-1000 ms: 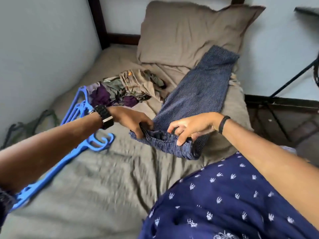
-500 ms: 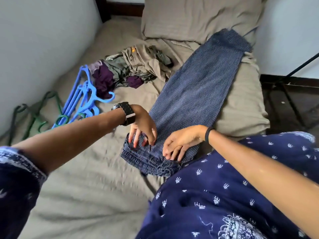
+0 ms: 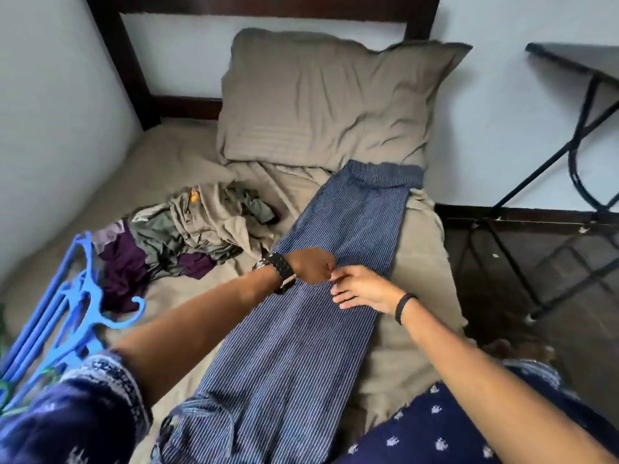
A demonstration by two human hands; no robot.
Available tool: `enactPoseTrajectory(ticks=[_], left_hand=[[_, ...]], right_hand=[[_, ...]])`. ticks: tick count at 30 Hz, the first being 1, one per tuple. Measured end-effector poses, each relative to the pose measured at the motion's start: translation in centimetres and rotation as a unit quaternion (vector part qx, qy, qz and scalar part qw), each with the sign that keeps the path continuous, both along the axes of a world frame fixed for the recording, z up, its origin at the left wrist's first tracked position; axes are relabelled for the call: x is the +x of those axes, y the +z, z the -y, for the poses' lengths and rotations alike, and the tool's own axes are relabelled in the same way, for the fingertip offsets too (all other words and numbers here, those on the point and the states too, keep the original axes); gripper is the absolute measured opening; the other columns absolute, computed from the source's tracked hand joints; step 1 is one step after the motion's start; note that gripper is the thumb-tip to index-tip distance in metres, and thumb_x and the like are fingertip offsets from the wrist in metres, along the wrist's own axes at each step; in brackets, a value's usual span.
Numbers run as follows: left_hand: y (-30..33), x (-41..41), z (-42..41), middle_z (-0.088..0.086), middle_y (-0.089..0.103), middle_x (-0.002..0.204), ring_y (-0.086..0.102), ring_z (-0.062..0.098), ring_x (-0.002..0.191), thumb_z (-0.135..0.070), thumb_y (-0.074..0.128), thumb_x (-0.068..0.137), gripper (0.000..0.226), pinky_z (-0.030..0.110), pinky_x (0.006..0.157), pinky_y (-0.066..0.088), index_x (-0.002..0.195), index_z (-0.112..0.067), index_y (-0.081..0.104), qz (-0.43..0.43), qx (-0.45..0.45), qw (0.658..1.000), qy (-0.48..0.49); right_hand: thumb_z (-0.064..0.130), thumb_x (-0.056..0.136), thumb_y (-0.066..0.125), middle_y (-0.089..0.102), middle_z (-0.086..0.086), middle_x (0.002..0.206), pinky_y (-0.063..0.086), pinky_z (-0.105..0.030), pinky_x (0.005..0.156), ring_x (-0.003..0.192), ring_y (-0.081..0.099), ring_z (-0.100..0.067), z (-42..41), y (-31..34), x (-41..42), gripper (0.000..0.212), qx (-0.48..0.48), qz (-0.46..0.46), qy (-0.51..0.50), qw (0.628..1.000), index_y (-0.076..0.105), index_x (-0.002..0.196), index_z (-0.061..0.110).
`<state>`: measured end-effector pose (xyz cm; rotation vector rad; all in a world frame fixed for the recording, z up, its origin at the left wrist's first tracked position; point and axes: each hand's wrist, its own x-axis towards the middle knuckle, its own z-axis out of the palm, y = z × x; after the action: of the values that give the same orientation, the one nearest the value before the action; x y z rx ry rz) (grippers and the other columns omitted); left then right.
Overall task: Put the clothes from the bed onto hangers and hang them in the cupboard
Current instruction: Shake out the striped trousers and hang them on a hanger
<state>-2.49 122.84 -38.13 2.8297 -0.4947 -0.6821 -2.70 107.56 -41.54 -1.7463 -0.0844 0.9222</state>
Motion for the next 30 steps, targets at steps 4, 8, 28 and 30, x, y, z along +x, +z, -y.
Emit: enactPoseTrajectory(ticks=[4, 8, 28, 30], left_hand=[[-1.7, 5.4, 1.6, 0.015, 0.054, 0.123, 0.052, 0.029, 0.112, -0.013, 0.048, 0.093, 0.037, 0.034, 0.087, 0.041, 0.129, -0.007, 0.051, 0.016, -0.049, 0.998, 0.031], [-3.7, 10.8, 2.9, 0.014, 0.042, 0.129, 0.047, 0.031, 0.118, -0.012, 0.048, 0.092, 0.044, 0.039, 0.097, 0.043, 0.136, -0.011, 0.046, 0.019, -0.081, 0.993, 0.081], [-11.3, 23.0, 5.0, 0.010, 0.049, 0.140, 0.046, 0.031, 0.127, -0.039, 0.028, 0.081, 0.060, 0.049, 0.104, 0.036, 0.132, -0.017, 0.052, 0.298, -0.081, 0.936, 0.166], [-11.8, 23.3, 4.9, 0.011, 0.054, 0.135, 0.050, 0.030, 0.124, -0.038, 0.034, 0.081, 0.056, 0.049, 0.102, 0.038, 0.128, -0.016, 0.057, 0.312, -0.094, 0.930, 0.167]], right_hand=[[-0.005, 0.094, 0.047, 0.056, -0.008, 0.084, 0.053, -0.031, 0.070, 0.075, 0.059, -0.019, 1.7, -0.5, 5.2, 0.035, -0.012, 0.016, -0.069, 0.997, 0.046, 0.127, 0.004], [-0.010, 0.093, 0.046, 0.054, -0.010, 0.083, 0.055, -0.024, 0.060, 0.071, 0.059, -0.020, 2.8, -1.0, 10.7, 0.048, 0.012, 0.012, -0.136, 0.991, 0.035, 0.139, -0.002], [0.020, 0.060, 0.080, 0.044, -0.012, 0.139, 0.037, -0.050, 0.101, 0.122, 0.043, -0.033, 3.1, -3.1, 30.7, 0.083, -0.477, 0.586, -0.090, 0.649, 0.043, 0.134, 0.019], [0.025, 0.073, 0.074, 0.035, -0.006, 0.148, 0.019, -0.053, 0.113, 0.140, 0.026, -0.028, 3.3, -2.3, 31.8, 0.092, -0.480, 0.545, -0.018, 0.687, 0.022, 0.149, 0.023]])
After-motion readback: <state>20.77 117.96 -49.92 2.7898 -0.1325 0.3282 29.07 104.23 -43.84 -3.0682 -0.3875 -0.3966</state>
